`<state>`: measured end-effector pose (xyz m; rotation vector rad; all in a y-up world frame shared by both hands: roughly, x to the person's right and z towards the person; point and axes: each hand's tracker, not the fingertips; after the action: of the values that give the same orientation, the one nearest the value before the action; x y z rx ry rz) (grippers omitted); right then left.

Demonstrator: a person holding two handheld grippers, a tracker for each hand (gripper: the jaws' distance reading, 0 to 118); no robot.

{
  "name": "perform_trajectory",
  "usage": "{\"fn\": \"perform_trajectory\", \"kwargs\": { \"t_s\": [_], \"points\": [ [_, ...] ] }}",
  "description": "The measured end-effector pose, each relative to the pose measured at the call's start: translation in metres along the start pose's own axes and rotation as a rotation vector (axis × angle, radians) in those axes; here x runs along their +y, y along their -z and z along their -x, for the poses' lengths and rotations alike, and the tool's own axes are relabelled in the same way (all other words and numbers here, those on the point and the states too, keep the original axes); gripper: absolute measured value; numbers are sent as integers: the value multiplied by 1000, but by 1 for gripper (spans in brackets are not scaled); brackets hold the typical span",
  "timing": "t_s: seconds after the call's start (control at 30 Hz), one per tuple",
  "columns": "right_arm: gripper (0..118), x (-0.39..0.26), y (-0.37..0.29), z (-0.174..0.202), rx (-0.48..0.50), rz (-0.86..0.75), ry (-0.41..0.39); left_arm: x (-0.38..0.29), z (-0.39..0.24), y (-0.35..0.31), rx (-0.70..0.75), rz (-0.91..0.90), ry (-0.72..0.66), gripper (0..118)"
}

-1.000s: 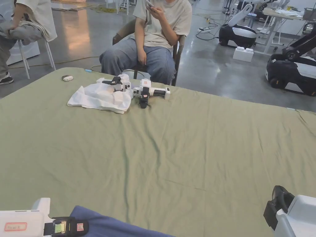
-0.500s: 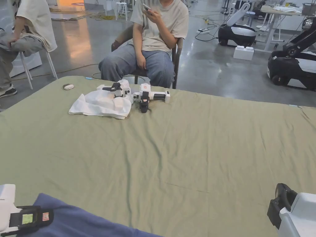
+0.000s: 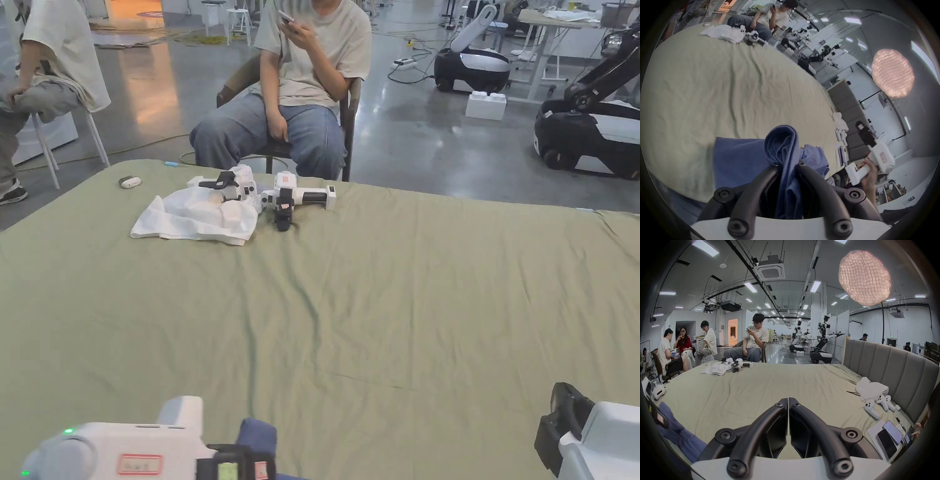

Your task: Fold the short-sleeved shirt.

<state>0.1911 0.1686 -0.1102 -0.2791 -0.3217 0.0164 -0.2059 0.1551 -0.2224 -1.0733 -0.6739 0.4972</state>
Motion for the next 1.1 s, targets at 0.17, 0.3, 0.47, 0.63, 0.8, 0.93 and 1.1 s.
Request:
{"fn": "perform_trajectory", "kwargs": {
  "t_s": [0.17, 0.3, 0.47, 0.63, 0.8, 0.93, 1.1],
  "points": [
    [0, -5, -4, -10, -22, 16, 7, -10, 13, 76, 99, 135, 29, 6],
    [0, -7, -6, -17, -43, 22, 8, -21, 12, 110, 173, 172, 15, 6],
    [0, -10, -5, -21, -54, 38, 13, -30, 9, 129, 221, 214, 40, 13],
    [0, -13, -5, -19, -51, 45, 10, -24, 0, 109, 140, 113, 17, 55],
    [0, -13, -6, -18, -45, 44, 6, -14, -15, 74, 75, 44, 29, 46],
    [0, -11, -8, -18, -43, 36, 5, -10, -21, 63, 102, 8, 124, 12],
    [0, -13, -8, -17, -41, 39, 5, -23, -12, 94, 225, 144, 161, 6]
  ]
}}
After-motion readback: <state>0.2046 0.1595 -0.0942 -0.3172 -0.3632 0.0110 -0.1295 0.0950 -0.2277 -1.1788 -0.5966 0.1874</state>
